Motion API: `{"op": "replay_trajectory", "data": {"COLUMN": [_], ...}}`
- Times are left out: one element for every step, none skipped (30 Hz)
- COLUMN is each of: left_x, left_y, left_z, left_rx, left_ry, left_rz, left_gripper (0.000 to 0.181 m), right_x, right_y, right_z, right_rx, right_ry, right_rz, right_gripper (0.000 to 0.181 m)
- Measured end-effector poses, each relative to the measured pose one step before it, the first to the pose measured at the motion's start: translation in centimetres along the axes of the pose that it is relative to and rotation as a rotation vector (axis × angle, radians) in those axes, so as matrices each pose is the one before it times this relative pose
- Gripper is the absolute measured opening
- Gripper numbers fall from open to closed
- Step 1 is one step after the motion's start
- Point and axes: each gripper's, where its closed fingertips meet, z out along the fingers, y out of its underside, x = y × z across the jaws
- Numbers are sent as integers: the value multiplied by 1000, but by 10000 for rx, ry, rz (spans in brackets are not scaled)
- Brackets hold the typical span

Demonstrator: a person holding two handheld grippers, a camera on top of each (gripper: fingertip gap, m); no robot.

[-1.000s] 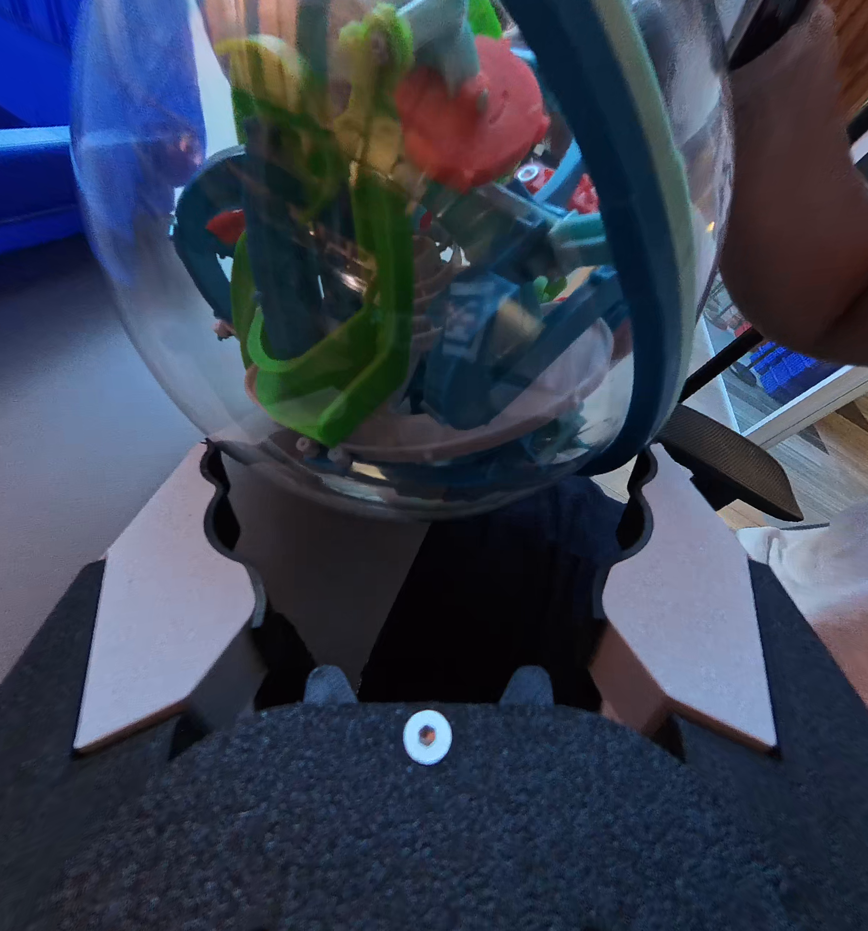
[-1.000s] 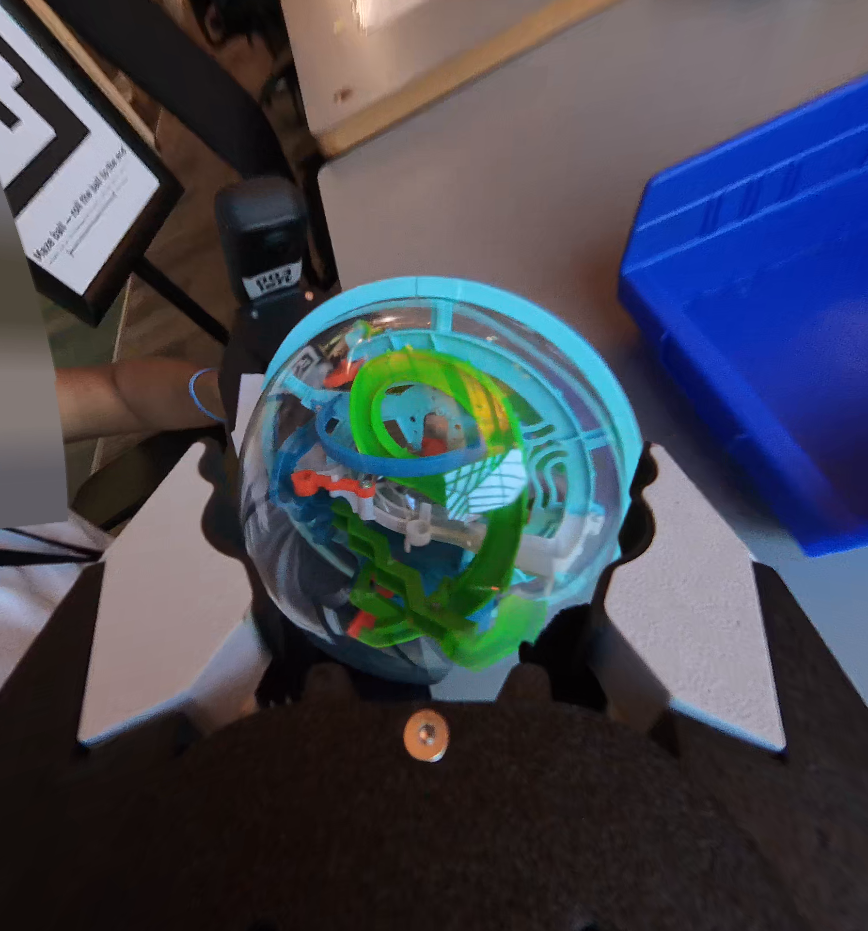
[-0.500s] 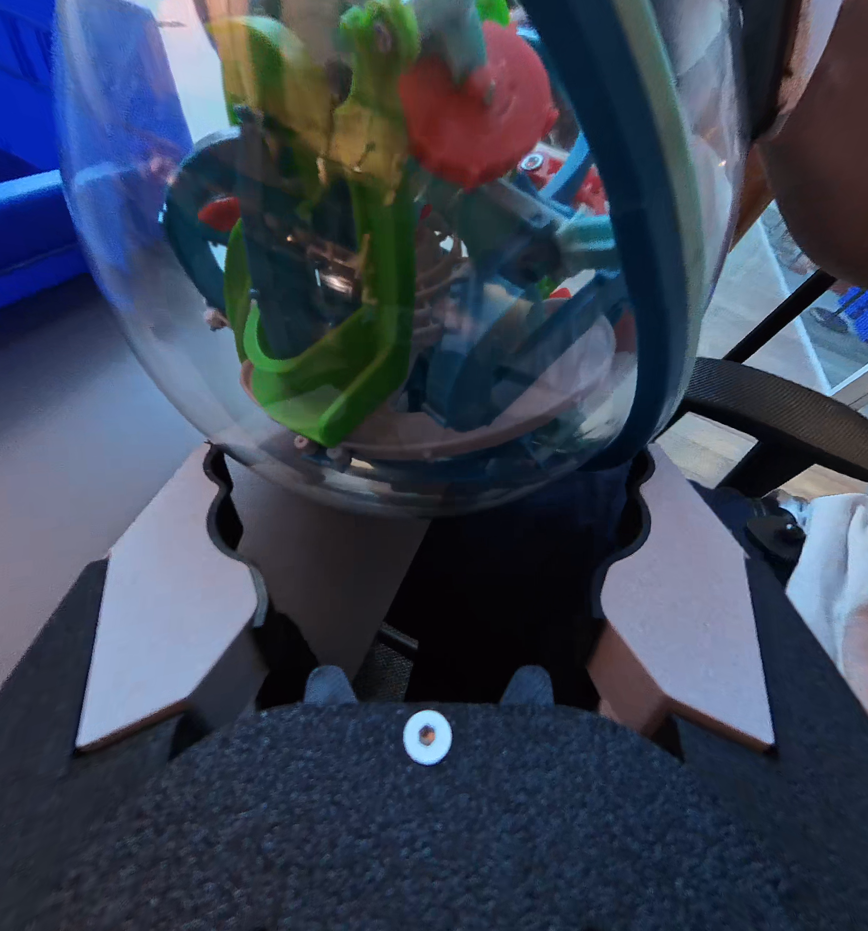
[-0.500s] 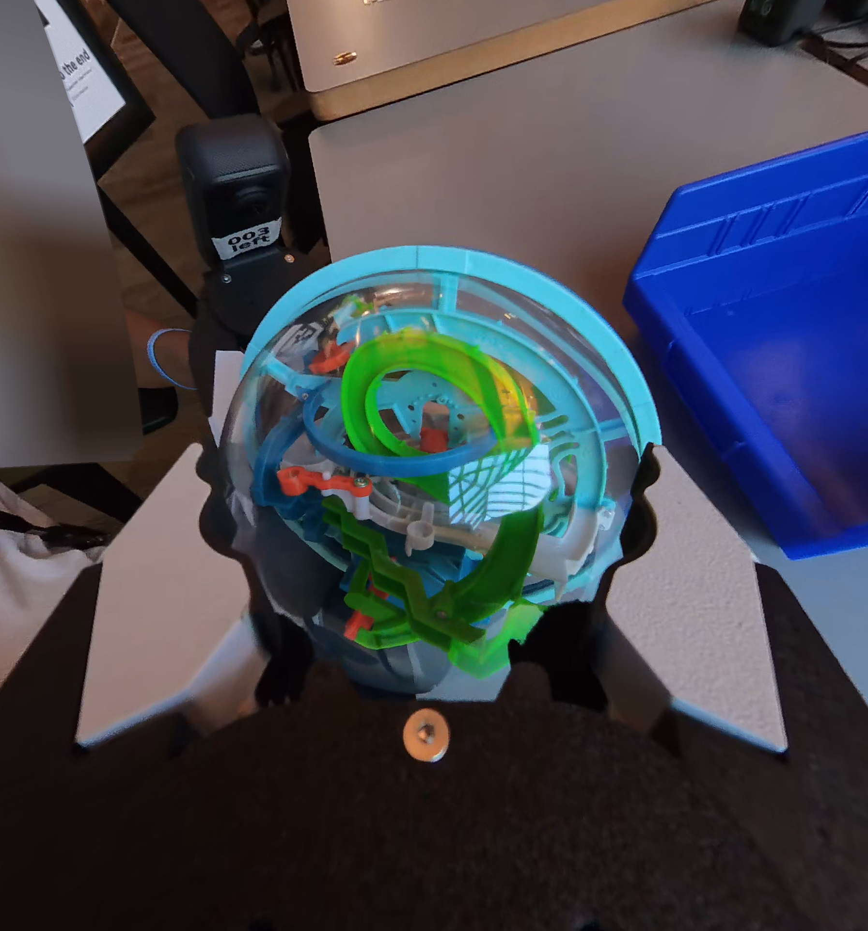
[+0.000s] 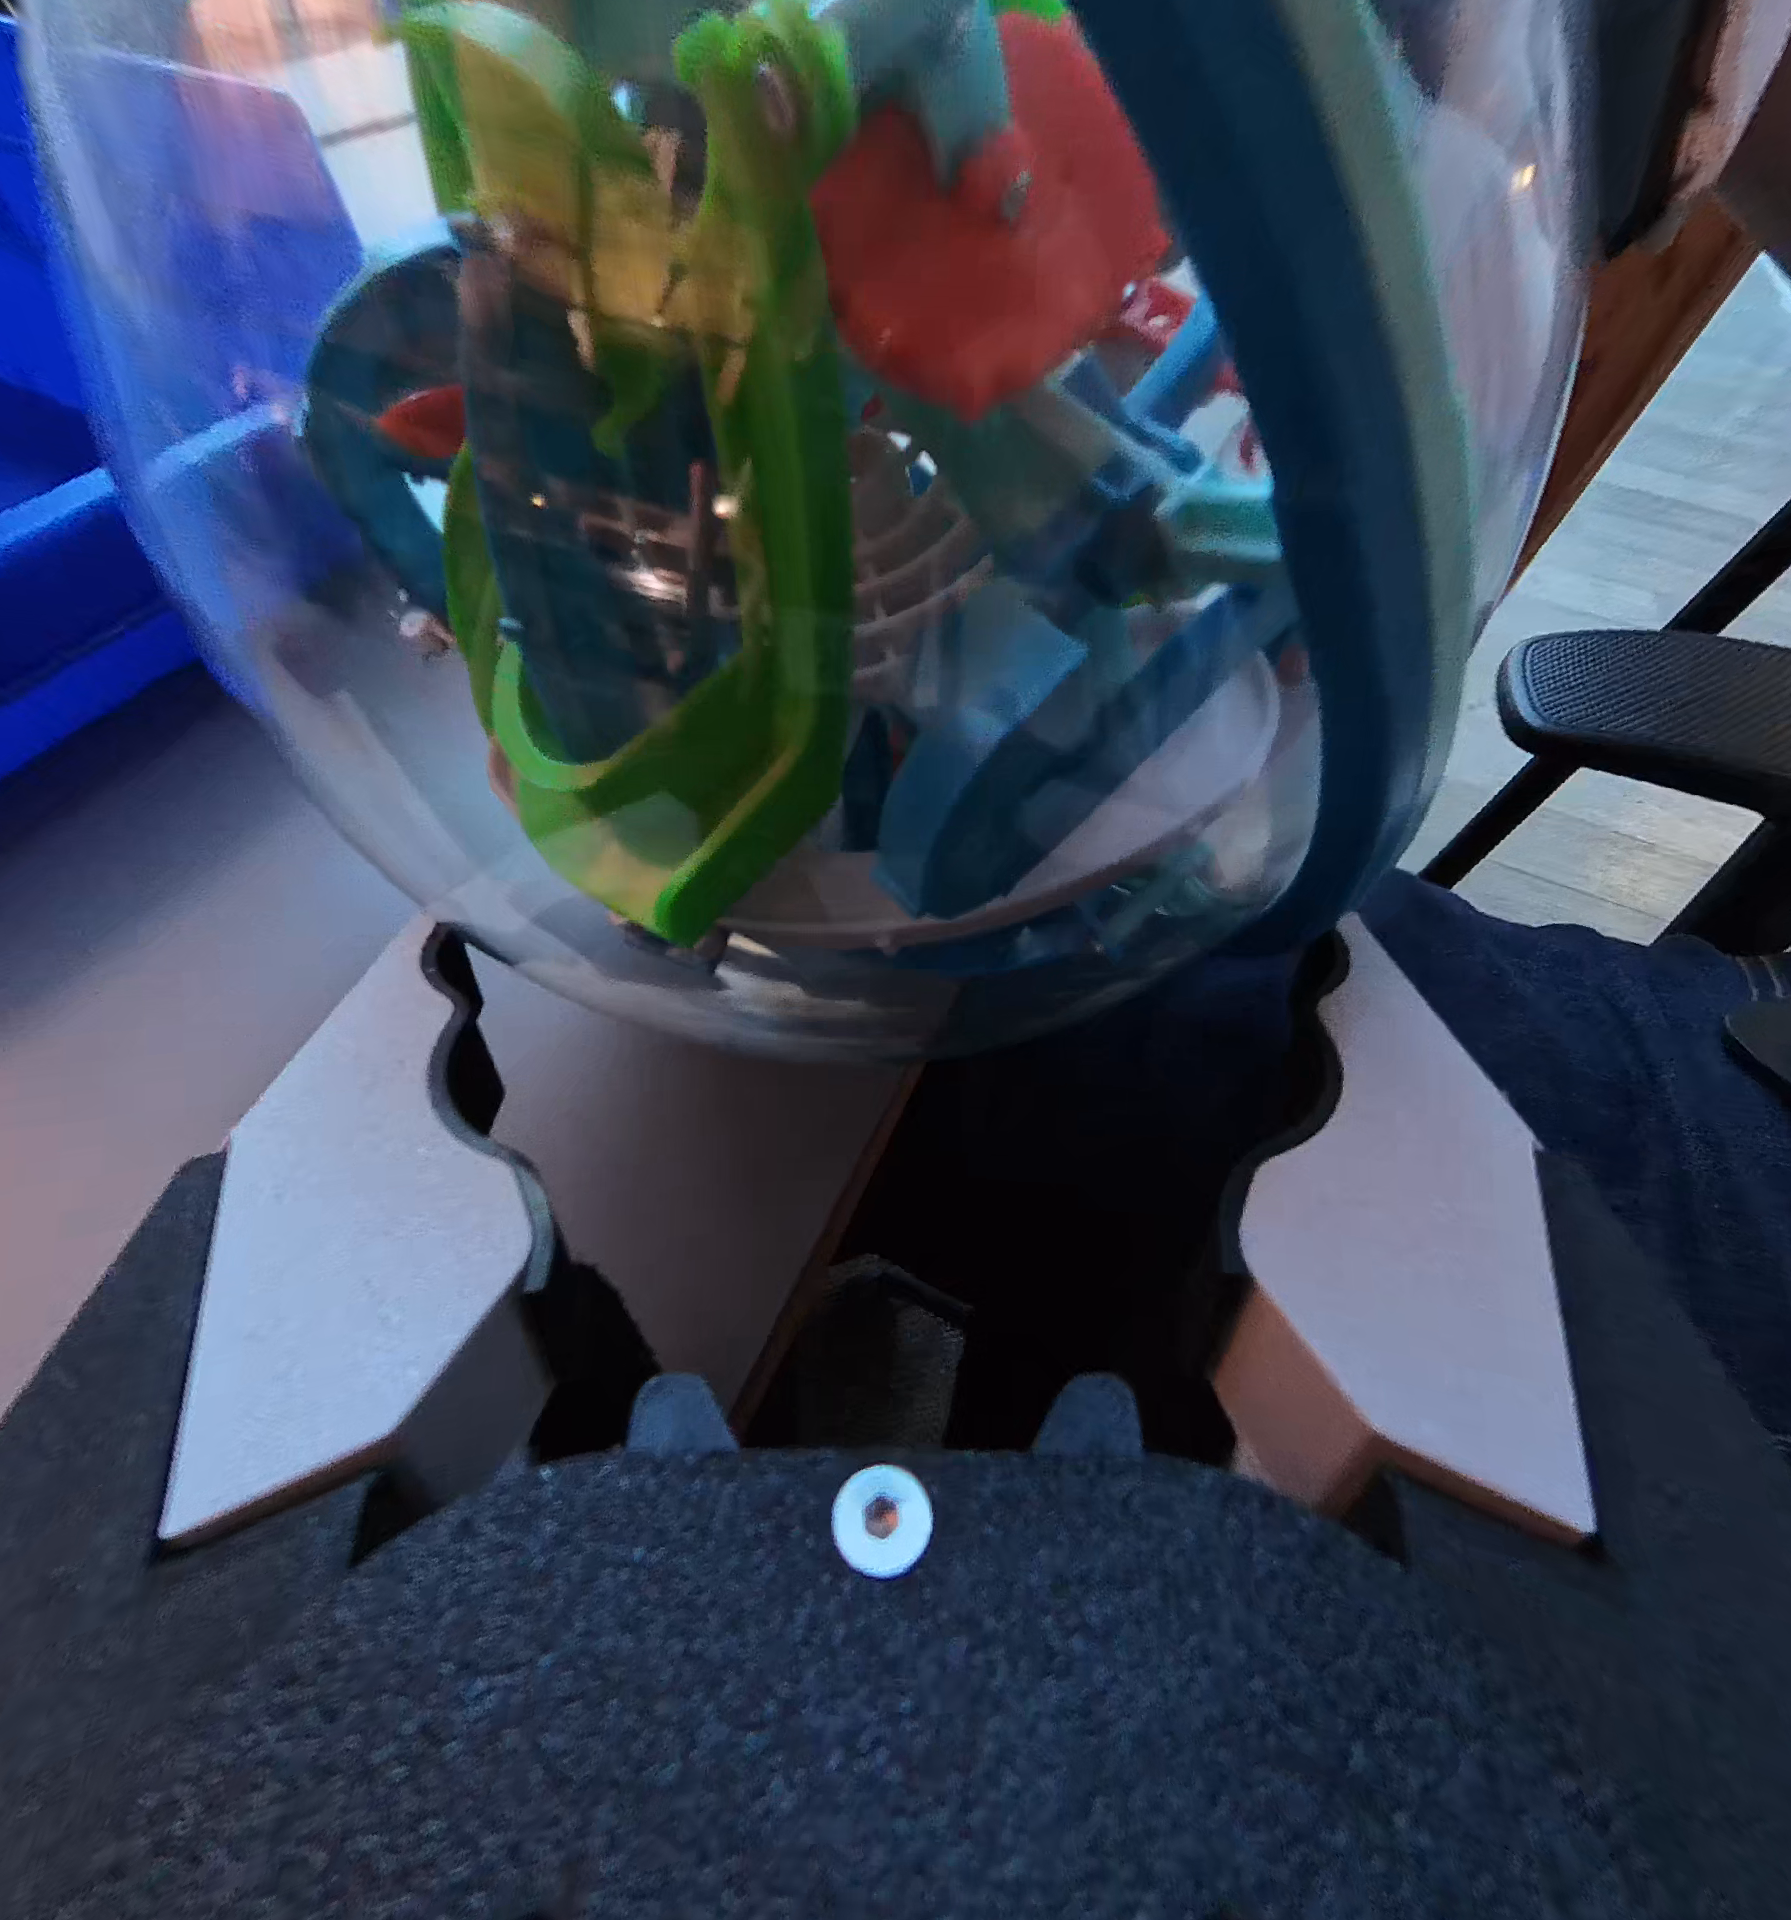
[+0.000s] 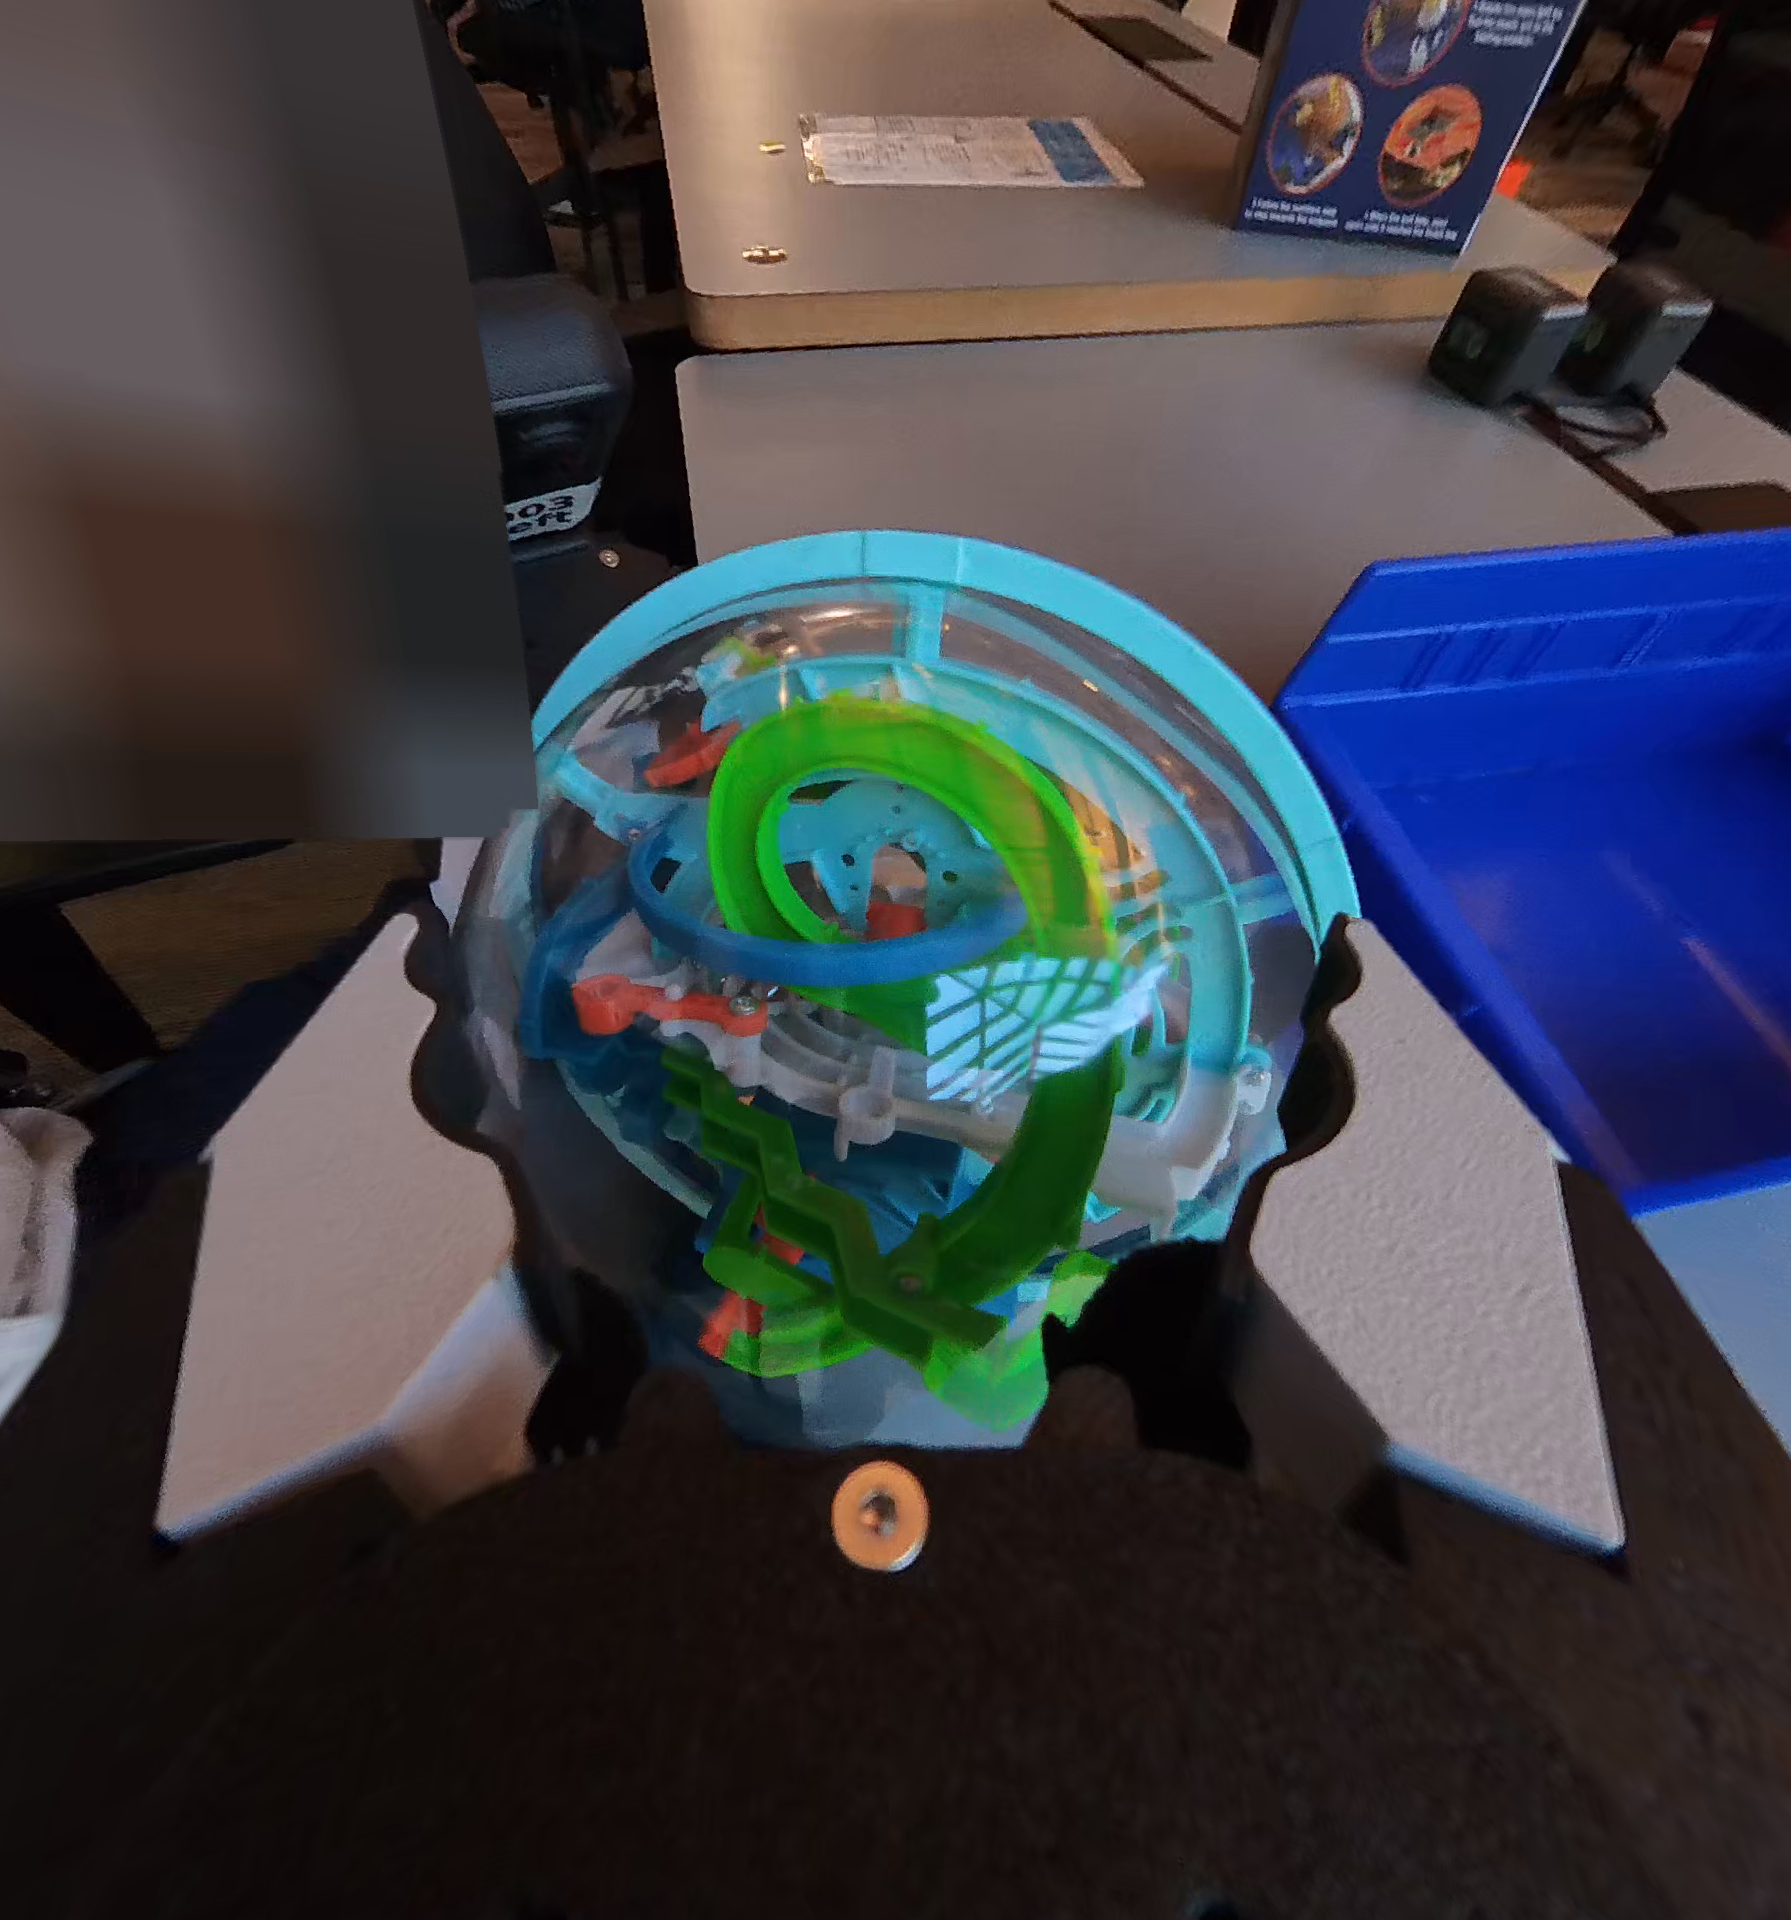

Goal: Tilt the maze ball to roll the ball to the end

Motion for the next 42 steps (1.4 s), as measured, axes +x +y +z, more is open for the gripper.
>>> {"op": "replay_trajectory", "data": {"left_x": [-27,-22,-8,-7,-23,-22,-18,-22,-10,10,71,199,254,120,-50,-178,-142,28,162,297,393,332,-56,-356,-190,-32,-17,-48,-38,-18,10,16,25,27,25,14,16,18,29,62,72,57], "left_y": [100,73,43,10,-22,-11,3,0,-21,-43,1,172,243,21,-310,-386,-322,-246,-179,-108,-6,97,101,83,83,-29,-162,-200,-140,-42,20,36,45,44,31,30,28,16,17,2,17,63], "left_z": [72,59,36,9,-9,-19,-31,-43,-32,-19,-5,-3,-57,-173,-371,-422,-261,-57,145,328,459,541,495,338,208,49,-71,-133,-128,-65,-16,-2,9,20,9,13,10,23,40,41,29,12], "left_rx": [-71,-45,-32,-13,3,17,29,46,69,91,63,-38,-39,170,341,275,150,104,70,30,-53,-147,-187,-178,-125,-1,122,164,104,28,-16,-10,-12,-12,-11,-30,-31,-16,0,4,-9,-40], "left_ry": [-107,-92,-38,2,14,19,24,27,31,65,172,351,484,451,299,149,141,182,182,200,184,94,-224,-449,-262,-48,29,14,0,-9,-9,-13,-6,-10,-25,-19,-10,-2,16,36,52,73], "left_rz": [112,96,58,13,-10,-15,-21,-22,-32,-79,-185,-353,-497,-512,-417,-360,-305,-205,-152,-114,-51,9,63,112,115,22,-79,-87,-27,25,32,31,27,26,25,12,15,22,14,13,17,14], "left_gripper": [149,149,149,149,149,149,148,147,146,145,144,142,139,144,149,151,154,156,159,159,159,159,159,159,159,159,158,156,153,150,149,149,149,149,149,150,150,149,149,150,150,153], "right_x": [-122,-109,-66,9,56,58,61,49,39,91,121,128,56,23,20,17,5,30,60,52,15,-5,-20,13,46,72,133,157,118,-18,28,221,300,574,766,477,-8,-215,-213,-181,-374,-142], "right_y": [-48,-35,-13,0,23,58,78,75,63,71,70,37,-2,-4,-23,-35,-27,-22,-15,-9,-24,-27,-22,-21,-3,58,60,38,-117,-235,-361,-484,-307,79,370,550,568,698,687,575,353,150], "right_z": [-11,-11,-16,-18,3,0,22,30,5,-22,-27,-29,-20,-24,-12,10,-9,-18,-22,-6,24,58,76,66,21,-41,-50,-62,-102,-229,-434,-604,-713,-728,-603,-365,10,331,508,595,554,381], "right_rx": [83,58,41,14,-37,-148,-221,-230,-200,-148,-121,-53,30,65,97,106,96,96,81,56,34,1,-54,-72,-80,-88,-62,-59,5,47,106,200,136,-67,-175,-147,-60,-117,-169,-137,-33,85], "right_ry": [29,23,35,37,34,49,76,74,45,35,32,8,-26,-38,-17,-12,-31,-37,-26,-26,-25,-12,16,33,35,30,58,93,72,-20,-7,117,144,296,432,254,-22,-132,-122,-108,-264,-142], "right_rz": [-222,-168,-102,24,55,67,71,52,50,82,114,111,36,4,16,11,0,23,44,39,17,-2,12,21,24,-7,168,252,396,449,360,275,262,307,304,274,297,309,208,106,137,145], "right_gripper": [154,154,154,154,154,154,154,154,154,154,154,154,154,154,154,154,154,154,154,154,154,154,154,154,154,154,154,154,154,153,152,153,151,153,154,153,153,153,153,153,153,155]}}
